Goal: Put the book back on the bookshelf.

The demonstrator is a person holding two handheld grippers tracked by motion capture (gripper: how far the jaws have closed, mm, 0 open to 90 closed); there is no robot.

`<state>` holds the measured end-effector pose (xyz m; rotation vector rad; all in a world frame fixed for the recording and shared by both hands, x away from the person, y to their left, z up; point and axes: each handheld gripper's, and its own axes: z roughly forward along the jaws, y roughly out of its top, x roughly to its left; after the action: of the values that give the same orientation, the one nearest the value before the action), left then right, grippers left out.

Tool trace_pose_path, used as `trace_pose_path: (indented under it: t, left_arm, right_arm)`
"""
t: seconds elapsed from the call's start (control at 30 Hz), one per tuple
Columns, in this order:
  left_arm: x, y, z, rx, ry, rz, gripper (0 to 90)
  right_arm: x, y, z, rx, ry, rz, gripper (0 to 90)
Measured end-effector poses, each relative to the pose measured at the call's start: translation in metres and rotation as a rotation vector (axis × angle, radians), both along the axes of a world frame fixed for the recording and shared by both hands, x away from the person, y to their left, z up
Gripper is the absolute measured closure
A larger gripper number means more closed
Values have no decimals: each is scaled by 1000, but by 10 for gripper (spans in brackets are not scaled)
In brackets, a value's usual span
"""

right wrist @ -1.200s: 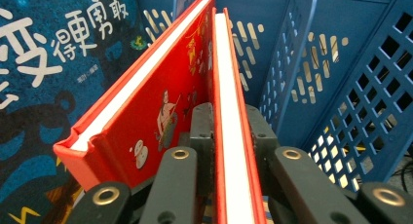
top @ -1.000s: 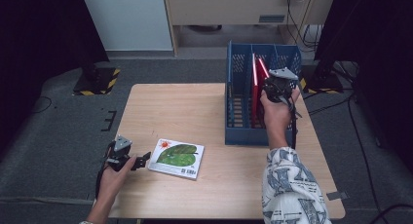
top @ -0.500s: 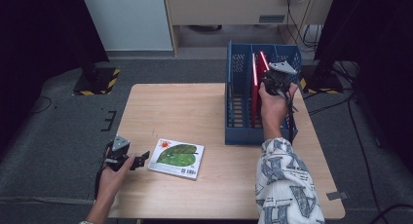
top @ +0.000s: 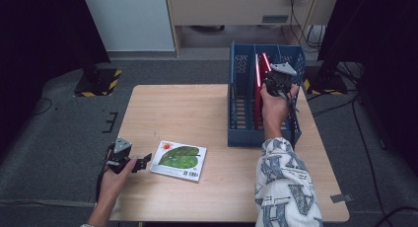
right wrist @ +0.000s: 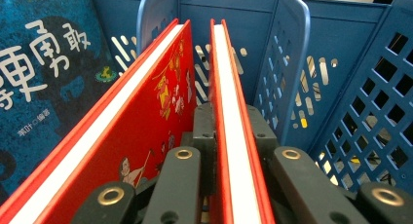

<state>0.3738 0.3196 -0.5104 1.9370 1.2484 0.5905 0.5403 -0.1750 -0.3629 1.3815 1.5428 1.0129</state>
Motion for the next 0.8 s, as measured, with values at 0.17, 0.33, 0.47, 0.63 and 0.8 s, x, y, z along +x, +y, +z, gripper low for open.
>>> trace_pose_path:
  t: [0.17,0.33,0.47,0.63,0.8]
  left_arm:
    - [0,0,1,-2,1,-1,45]
    - [0,0,1,-3,-3,-2,45]
    - [0,0,1,-4,-5,-2,45]
    - [0,0,1,-2,-3,-5,45]
    - [0,-1,1,-2,-6,-4,45]
  right_arm:
    - [-2,2,-1,-3,-2,-2,790]
    - [-5,5,-1,-16,0,9,783]
    - [-10,2,0,-8,-6,16,764]
    - [-22,-2,0,2,-8,40,714]
    - [-32,-6,1,11,-4,52,687]
